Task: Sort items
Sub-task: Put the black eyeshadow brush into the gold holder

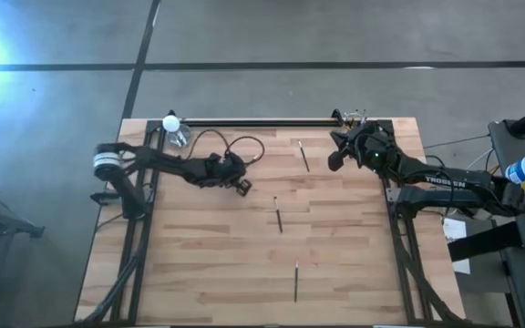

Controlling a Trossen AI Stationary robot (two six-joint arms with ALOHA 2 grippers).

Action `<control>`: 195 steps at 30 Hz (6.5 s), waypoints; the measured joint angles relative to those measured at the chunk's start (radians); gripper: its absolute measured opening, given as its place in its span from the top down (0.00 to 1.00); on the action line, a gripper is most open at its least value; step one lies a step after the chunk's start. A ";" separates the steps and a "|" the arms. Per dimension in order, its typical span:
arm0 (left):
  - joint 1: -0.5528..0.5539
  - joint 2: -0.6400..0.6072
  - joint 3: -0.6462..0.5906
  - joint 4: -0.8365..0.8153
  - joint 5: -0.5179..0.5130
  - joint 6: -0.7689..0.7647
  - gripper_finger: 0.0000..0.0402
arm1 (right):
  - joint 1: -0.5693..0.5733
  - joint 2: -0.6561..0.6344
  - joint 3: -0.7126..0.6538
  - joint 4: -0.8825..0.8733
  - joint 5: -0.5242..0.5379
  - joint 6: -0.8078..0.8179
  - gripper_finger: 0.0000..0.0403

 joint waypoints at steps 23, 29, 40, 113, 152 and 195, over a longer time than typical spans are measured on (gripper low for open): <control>-0.148 -0.234 -0.369 1.127 0.273 0.200 1.00 | 0.199 0.347 -0.039 0.705 -0.483 0.343 0.73; -0.148 -0.224 -0.314 1.131 0.326 0.264 1.00 | 0.221 0.500 0.071 0.826 -0.541 0.348 0.65; -0.149 -0.225 -0.299 1.120 0.343 0.282 1.00 | 0.238 0.632 0.259 0.831 -0.569 0.335 0.60; -0.134 -0.225 -0.457 1.187 0.311 0.319 1.00 | -0.505 0.322 0.274 -0.269 -0.130 -0.002 0.97; -0.112 -0.225 -0.504 1.193 0.288 0.331 1.00 | -0.003 0.236 0.353 -0.372 -0.175 0.233 0.98; -0.112 -0.225 -0.505 1.176 0.288 0.331 1.00 | -0.193 1.120 0.972 -0.827 -0.287 0.285 0.71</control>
